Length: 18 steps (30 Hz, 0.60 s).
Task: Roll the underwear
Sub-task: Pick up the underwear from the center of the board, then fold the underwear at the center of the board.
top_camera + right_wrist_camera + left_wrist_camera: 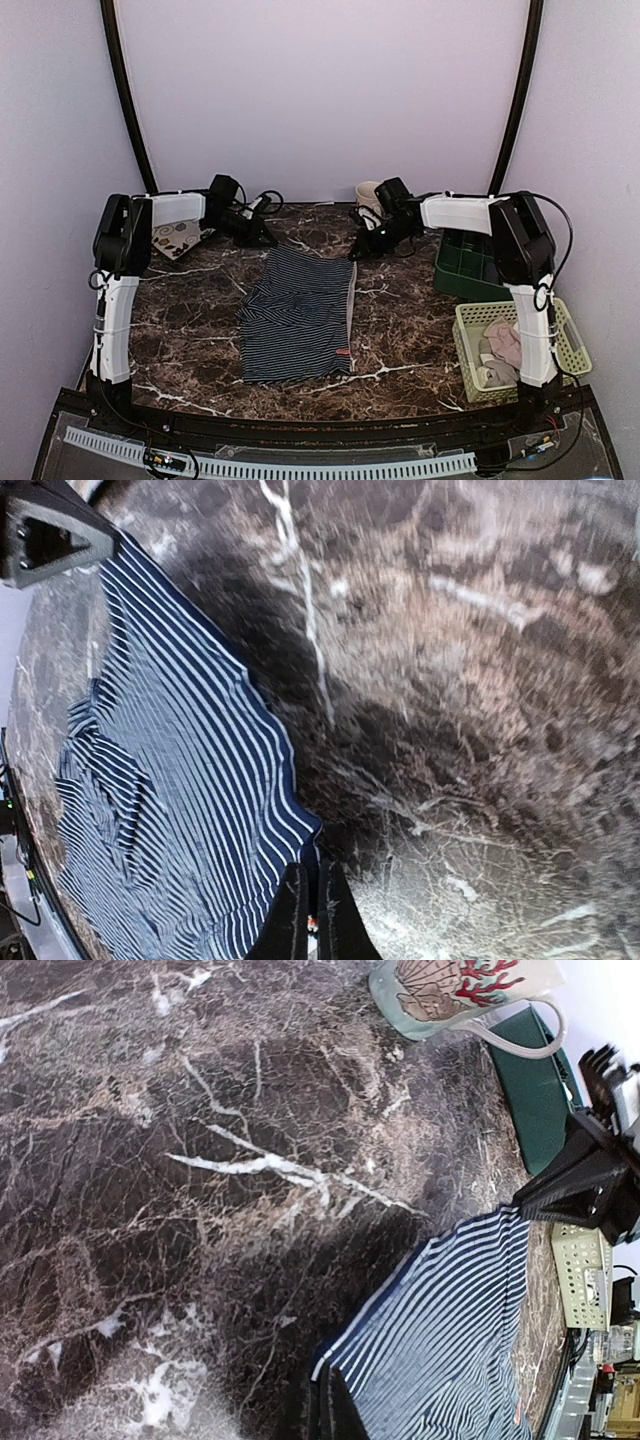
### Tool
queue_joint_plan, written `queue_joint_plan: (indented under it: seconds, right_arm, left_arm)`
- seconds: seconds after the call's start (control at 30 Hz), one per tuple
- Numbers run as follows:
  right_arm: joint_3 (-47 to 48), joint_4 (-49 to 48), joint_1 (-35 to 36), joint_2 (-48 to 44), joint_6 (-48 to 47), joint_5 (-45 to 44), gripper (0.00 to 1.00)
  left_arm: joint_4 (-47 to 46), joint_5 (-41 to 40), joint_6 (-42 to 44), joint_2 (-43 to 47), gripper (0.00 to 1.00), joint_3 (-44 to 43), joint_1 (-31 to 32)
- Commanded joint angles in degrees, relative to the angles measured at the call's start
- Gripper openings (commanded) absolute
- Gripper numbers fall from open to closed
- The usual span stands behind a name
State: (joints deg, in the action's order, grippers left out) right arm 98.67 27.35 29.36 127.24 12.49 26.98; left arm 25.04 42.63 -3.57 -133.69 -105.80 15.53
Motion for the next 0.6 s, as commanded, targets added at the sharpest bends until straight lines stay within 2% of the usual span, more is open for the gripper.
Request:
queue_joint_plan:
  seconds: [0.0, 0.2, 0.57]
  right_arm:
    - [1.2, -3.32, -0.38, -4.79, -0.72, 2.9, 0.0]
    - [-7.51, -8.89, 1.02, -9.13, -0.45, 8.97, 0.0]
    - [-20.6, -9.07, 4.23, -14.71, -4.01, 12.66, 0.0]
  left_arm:
    - [0.84, 3.13, 2.54, 6.96, 0.0, 0.34, -0.39]
    - [-2.44, 5.87, 4.58, 15.22, 0.0, 10.37, -0.25]
    - [-9.96, 8.25, 3.7, 29.47, 0.0, 37.31, 2.57]
